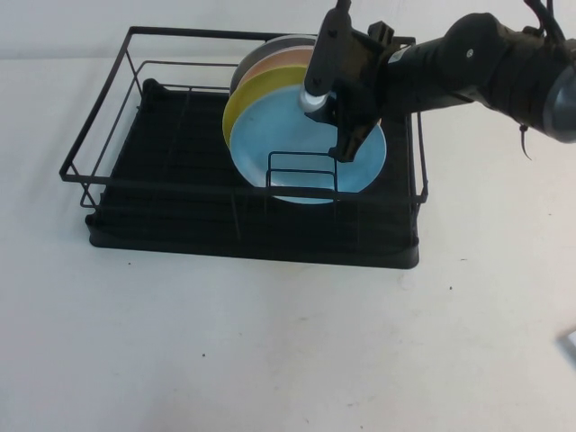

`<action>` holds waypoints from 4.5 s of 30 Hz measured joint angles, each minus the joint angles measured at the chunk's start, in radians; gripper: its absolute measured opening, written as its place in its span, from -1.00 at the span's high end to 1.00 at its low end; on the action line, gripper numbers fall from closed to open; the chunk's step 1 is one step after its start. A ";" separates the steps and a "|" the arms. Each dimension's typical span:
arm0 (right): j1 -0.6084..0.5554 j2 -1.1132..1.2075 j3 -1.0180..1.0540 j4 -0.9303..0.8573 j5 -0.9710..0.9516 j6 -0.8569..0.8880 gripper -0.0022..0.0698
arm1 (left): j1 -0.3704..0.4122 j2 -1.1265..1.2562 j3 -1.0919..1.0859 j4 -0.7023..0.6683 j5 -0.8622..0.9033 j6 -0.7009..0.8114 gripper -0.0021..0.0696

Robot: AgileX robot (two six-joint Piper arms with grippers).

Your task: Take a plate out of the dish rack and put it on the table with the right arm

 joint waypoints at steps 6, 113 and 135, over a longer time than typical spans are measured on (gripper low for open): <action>0.000 -0.017 0.000 0.000 0.041 0.003 0.68 | 0.000 0.000 0.000 0.000 0.000 0.000 0.95; 0.202 -1.127 0.929 -0.340 0.364 1.470 0.99 | 0.000 0.000 0.000 0.000 0.000 0.000 0.95; -0.311 -1.600 1.584 -0.513 -0.273 1.289 0.99 | 0.000 0.000 0.000 0.000 0.000 0.000 0.95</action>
